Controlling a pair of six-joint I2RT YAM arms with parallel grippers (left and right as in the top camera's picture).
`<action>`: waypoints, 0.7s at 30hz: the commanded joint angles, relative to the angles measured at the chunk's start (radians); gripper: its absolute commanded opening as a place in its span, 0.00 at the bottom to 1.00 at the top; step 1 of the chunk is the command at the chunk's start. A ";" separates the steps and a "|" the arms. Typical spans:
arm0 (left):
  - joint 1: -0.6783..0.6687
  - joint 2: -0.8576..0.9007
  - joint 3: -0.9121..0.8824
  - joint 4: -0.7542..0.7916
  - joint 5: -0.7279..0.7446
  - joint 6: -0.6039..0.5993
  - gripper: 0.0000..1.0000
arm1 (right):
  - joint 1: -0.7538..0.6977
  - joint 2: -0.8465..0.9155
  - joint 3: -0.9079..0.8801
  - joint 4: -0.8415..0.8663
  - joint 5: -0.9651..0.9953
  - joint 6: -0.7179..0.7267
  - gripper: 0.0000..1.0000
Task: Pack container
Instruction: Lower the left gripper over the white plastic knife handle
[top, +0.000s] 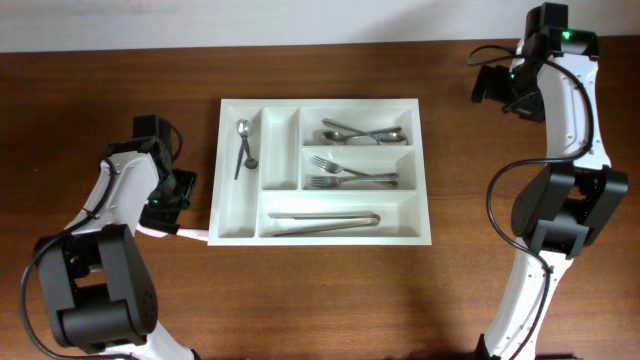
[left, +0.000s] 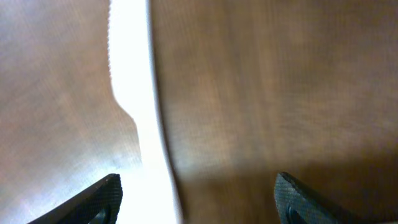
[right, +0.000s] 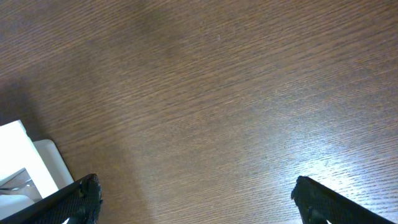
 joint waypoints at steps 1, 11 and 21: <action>0.004 0.003 -0.005 -0.031 -0.002 -0.126 0.80 | -0.002 -0.037 0.016 0.000 0.002 0.012 0.99; 0.004 0.003 -0.098 -0.047 -0.008 -0.247 0.92 | -0.002 -0.037 0.016 0.001 0.002 0.013 0.99; 0.003 0.004 -0.219 0.068 -0.008 -0.266 0.99 | -0.002 -0.037 0.016 0.000 0.002 0.012 0.99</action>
